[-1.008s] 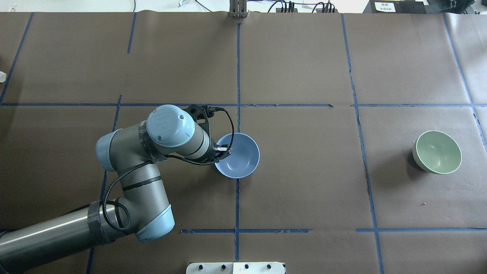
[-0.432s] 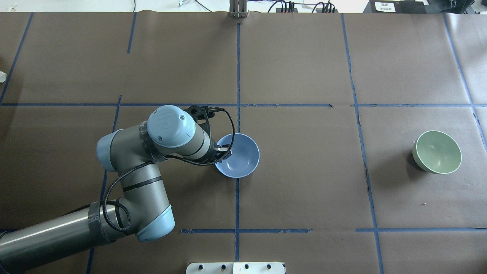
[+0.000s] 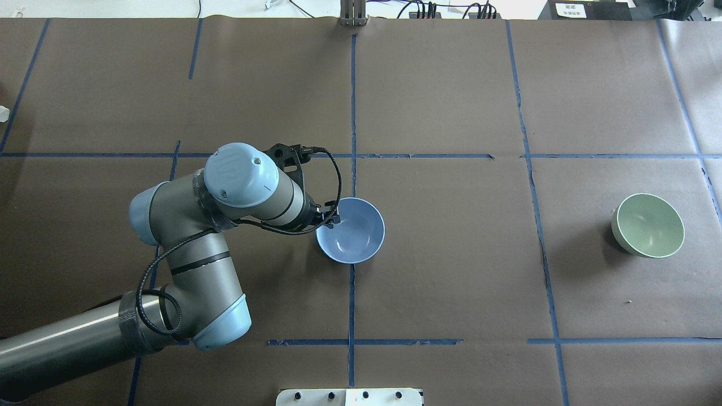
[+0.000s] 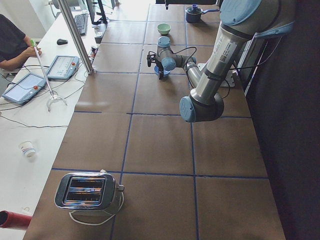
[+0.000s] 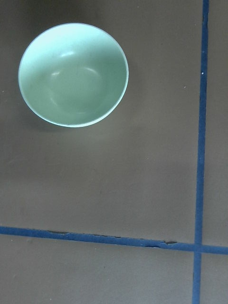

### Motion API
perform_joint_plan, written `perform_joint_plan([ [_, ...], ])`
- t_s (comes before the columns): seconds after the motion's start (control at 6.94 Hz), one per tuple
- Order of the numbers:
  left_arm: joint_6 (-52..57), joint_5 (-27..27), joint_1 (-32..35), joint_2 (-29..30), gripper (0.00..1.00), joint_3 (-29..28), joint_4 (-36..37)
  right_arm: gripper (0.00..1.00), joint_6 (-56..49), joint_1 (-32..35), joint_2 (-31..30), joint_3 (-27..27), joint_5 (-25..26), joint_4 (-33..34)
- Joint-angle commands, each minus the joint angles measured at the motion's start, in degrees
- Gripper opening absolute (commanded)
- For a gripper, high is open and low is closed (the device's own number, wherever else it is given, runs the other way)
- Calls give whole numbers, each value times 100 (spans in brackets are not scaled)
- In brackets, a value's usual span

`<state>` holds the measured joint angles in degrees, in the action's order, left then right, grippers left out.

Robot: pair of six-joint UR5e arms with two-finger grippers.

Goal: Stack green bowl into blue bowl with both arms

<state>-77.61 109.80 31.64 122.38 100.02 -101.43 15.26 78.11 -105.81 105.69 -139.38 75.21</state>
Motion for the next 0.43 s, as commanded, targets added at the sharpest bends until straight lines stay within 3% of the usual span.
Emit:
perform_joint_plan([
  [0.0,997,654,683,-895,100,1538,1250,100,1166,-698,25,-13,323,-679],
  [0.14,1298,692,781,-1222,100,2052,1674,99,1546,-1014,25,-48,742,-979],
  [0.29,1335,683,791,-1261,100,2135,1739,97,2020,-1426,78,-92,1051,-1330],
])
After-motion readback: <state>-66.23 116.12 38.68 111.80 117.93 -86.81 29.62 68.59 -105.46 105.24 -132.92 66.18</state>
